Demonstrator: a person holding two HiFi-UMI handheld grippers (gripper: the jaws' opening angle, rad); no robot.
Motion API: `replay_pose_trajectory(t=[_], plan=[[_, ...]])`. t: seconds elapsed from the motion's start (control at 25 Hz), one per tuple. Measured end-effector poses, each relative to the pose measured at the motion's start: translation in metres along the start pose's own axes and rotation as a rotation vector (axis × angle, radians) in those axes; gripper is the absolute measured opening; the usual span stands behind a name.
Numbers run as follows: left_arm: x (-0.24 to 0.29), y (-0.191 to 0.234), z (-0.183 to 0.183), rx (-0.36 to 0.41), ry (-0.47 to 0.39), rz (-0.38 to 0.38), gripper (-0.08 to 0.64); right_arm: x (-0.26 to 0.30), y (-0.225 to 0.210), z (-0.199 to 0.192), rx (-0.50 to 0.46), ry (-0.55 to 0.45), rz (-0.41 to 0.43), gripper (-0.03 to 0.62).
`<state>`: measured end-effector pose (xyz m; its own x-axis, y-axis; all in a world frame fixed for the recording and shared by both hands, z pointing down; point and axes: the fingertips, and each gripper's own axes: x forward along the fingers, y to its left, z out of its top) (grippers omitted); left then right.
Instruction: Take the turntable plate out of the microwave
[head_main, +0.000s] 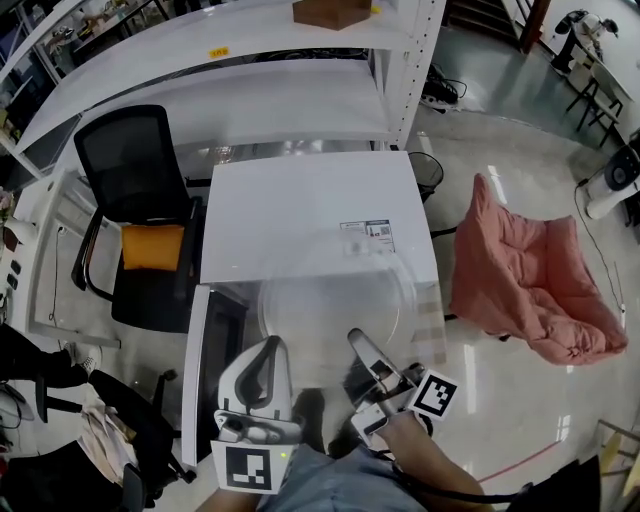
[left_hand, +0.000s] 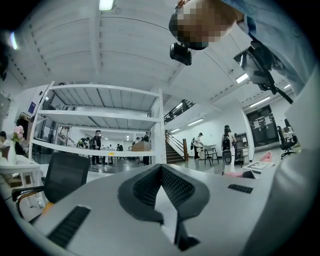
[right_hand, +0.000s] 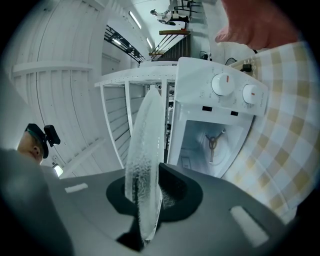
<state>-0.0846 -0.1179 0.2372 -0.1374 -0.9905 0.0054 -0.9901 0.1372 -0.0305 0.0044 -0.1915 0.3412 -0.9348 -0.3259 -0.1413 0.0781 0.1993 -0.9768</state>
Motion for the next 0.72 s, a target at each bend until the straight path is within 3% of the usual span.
replay_pose_trajectory(t=[0.72], plan=[[-0.005, 0.004, -0.004, 0.010, 0.017, 0.012, 0.006, -0.001, -0.014, -0.002, 0.027, -0.014, -0.004, 0.032]])
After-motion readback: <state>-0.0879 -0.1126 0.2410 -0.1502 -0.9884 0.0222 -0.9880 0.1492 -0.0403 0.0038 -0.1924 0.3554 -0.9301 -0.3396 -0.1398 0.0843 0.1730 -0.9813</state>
